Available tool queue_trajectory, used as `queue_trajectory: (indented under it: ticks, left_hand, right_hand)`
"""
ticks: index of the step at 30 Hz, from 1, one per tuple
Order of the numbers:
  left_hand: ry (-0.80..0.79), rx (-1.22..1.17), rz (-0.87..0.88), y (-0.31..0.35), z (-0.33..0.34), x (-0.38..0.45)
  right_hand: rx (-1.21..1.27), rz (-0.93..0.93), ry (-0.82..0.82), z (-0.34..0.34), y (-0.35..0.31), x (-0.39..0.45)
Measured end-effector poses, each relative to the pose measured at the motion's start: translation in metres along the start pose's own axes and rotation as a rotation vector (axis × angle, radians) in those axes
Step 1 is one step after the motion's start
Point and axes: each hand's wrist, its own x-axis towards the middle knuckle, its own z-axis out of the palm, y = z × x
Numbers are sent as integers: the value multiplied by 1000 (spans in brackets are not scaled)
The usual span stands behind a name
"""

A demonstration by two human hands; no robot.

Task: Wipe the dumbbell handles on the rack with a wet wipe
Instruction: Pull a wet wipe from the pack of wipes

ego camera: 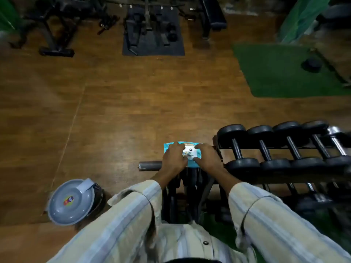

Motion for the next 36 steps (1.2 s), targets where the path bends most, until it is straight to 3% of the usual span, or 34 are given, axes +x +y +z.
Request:
queue_trajectory:
  ticks: [6, 24, 36]
  left_hand:
    - [-191, 136, 191, -6, 12, 36]
    - [-358, 252, 330, -14, -9, 70]
    - [-368, 437, 480, -13, -15, 71]
  right_hand:
    - [198, 107, 40, 11, 4, 8]
    - [217, 215, 26, 25, 6, 14]
    - [151, 251, 53, 30, 2, 17]
